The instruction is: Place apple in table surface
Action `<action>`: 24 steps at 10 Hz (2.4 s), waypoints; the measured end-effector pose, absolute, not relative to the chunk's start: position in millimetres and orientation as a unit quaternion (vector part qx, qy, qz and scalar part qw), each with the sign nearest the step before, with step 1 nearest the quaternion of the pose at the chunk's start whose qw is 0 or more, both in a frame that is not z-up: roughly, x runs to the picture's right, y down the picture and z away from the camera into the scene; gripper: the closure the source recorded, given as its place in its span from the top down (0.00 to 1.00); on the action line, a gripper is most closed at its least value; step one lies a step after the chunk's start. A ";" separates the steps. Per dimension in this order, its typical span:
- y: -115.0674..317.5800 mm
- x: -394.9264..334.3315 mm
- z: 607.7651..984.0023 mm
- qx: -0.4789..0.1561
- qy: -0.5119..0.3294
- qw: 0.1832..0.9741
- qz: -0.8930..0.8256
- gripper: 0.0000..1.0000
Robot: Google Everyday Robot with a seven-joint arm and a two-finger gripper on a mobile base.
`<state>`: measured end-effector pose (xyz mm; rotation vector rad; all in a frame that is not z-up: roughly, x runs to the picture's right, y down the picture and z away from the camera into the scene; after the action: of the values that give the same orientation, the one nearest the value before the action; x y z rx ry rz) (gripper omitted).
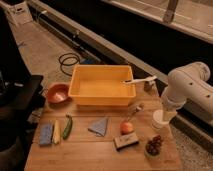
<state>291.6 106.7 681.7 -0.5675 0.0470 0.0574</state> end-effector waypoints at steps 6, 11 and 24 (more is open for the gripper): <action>106.7 291.6 681.8 -0.280 0.023 0.959 0.028 0.65; 106.5 291.5 681.9 -0.279 0.023 0.959 0.028 0.65; 93.1 214.9 691.0 -0.284 0.015 0.955 -0.086 0.65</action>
<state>214.9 93.1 691.0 -0.5767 0.0306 -0.1738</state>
